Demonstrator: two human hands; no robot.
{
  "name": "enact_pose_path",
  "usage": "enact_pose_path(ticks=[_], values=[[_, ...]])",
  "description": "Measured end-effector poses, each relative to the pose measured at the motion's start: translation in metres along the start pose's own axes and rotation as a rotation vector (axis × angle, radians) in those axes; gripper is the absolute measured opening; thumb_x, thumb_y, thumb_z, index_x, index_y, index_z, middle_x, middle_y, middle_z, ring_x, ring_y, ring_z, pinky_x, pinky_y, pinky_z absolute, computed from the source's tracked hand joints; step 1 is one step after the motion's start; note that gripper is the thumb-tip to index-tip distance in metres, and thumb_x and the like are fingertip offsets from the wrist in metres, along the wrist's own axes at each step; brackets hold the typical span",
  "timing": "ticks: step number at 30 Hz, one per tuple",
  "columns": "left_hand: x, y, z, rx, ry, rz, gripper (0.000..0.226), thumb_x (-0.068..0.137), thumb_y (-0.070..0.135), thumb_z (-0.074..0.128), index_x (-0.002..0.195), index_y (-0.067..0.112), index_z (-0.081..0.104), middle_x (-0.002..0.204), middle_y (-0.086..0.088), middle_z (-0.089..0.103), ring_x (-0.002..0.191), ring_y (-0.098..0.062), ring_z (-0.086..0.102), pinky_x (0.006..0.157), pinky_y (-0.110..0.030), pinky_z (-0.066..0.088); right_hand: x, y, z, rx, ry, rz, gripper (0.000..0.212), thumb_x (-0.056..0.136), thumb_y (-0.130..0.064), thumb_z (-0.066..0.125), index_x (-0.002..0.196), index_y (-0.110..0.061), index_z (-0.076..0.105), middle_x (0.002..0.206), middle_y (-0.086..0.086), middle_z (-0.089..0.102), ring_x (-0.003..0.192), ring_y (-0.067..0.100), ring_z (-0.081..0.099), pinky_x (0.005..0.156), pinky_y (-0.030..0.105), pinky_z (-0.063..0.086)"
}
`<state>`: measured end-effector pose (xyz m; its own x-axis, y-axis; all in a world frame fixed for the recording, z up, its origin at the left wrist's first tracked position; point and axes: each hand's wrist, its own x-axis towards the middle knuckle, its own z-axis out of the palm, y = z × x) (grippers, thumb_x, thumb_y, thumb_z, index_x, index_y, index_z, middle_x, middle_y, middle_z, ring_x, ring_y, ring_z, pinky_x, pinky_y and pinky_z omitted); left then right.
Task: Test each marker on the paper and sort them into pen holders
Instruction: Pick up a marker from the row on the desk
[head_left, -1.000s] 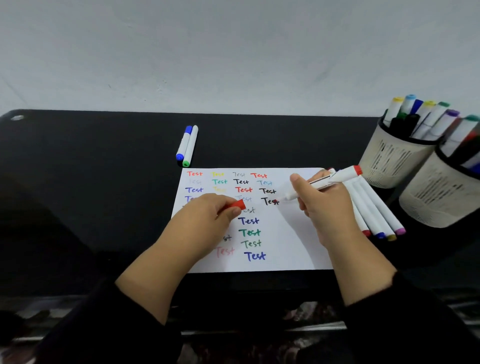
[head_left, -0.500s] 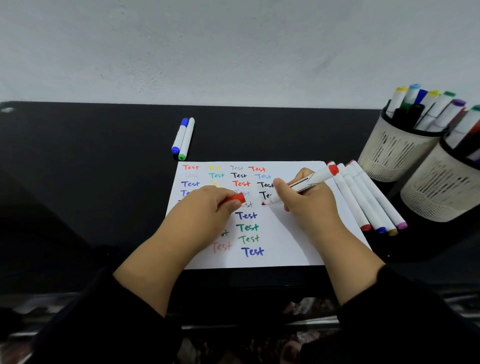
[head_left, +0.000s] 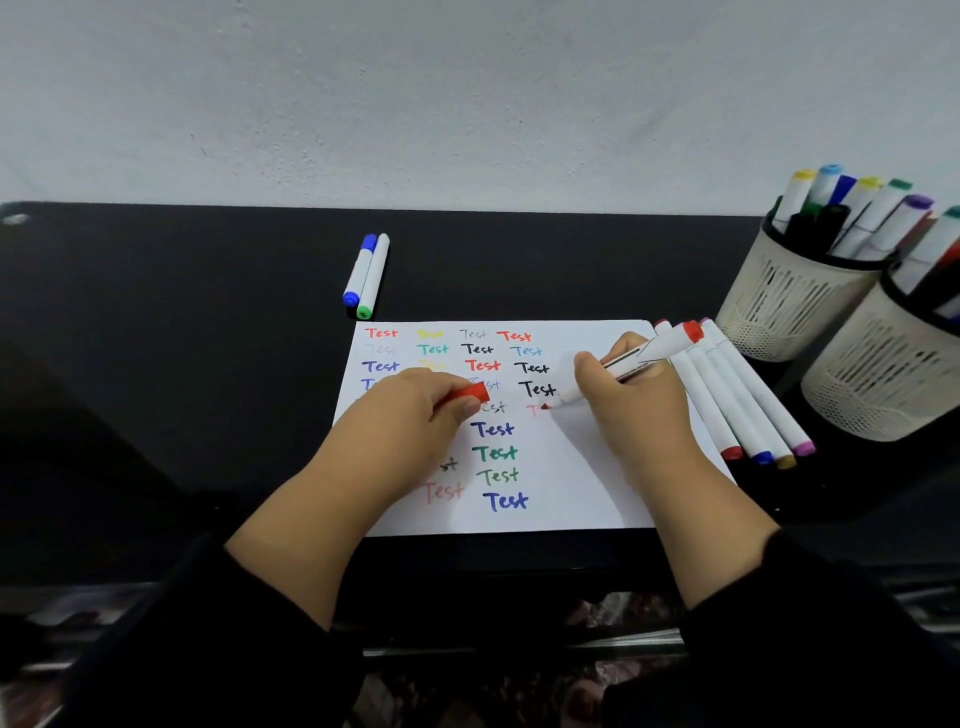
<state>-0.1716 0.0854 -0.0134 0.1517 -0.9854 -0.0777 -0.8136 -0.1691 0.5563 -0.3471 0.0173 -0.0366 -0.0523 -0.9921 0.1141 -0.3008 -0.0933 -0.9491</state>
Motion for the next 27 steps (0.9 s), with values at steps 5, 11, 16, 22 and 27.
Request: enact_pose_path(ticks=[5, 11, 16, 22, 27], values=[[0.0002, 0.0011, 0.0007, -0.011, 0.000, 0.008, 0.033, 0.097, 0.040, 0.042, 0.127, 0.033, 0.053, 0.127, 0.013, 0.051, 0.095, 0.001, 0.039, 0.076, -0.019, 0.030, -0.0006, 0.0001, 0.0010, -0.017, -0.014, 0.000, 0.041, 0.087, -0.015, 0.059, 0.059, -0.019, 0.030, 0.048, -0.008, 0.029, 0.040, 0.005, 0.029, 0.041, 0.014, 0.024], [0.0013, 0.0003, 0.0011, -0.021, 0.007, 0.004, 0.032, 0.097, 0.040, 0.042, 0.127, 0.035, 0.054, 0.124, 0.014, 0.052, 0.094, 0.001, 0.040, 0.071, -0.019, 0.031, -0.0015, -0.0002, 0.0008, -0.045, -0.016, -0.016, 0.040, 0.087, -0.015, 0.059, 0.059, -0.018, 0.031, 0.044, -0.011, 0.031, 0.039, 0.004, 0.032, 0.041, 0.014, 0.025], [0.0007, -0.0017, 0.0015, -0.016, 0.021, 0.008, 0.031, 0.097, 0.040, 0.042, 0.125, 0.034, 0.055, 0.109, 0.017, 0.050, 0.089, -0.002, 0.044, 0.059, -0.012, 0.031, -0.0022, -0.0011, 0.0009, -0.046, 0.050, -0.034, 0.038, 0.087, -0.012, 0.057, 0.060, -0.017, 0.030, 0.051, -0.005, 0.029, 0.040, 0.005, 0.030, 0.040, 0.015, 0.023], [0.0012, -0.0009, 0.0018, -0.019, 0.018, 0.018, 0.032, 0.097, 0.040, 0.042, 0.126, 0.034, 0.054, 0.121, 0.014, 0.052, 0.090, -0.001, 0.042, 0.060, -0.009, 0.028, -0.0019, -0.0021, 0.0004, -0.054, 0.059, -0.024, 0.036, 0.084, -0.008, 0.053, 0.060, -0.017, 0.029, 0.052, -0.005, 0.028, 0.041, 0.005, 0.030, 0.039, 0.015, 0.022], [0.0006, 0.0010, 0.0004, -0.011, 0.026, 0.016, 0.033, 0.097, 0.039, 0.042, 0.127, 0.033, 0.054, 0.122, 0.013, 0.052, 0.092, 0.000, 0.038, 0.069, -0.019, 0.030, -0.0018, -0.0012, 0.0007, -0.033, 0.093, 0.013, 0.037, 0.083, -0.009, 0.054, 0.059, -0.018, 0.028, 0.049, -0.008, 0.028, 0.040, 0.005, 0.030, 0.040, 0.015, 0.023]])
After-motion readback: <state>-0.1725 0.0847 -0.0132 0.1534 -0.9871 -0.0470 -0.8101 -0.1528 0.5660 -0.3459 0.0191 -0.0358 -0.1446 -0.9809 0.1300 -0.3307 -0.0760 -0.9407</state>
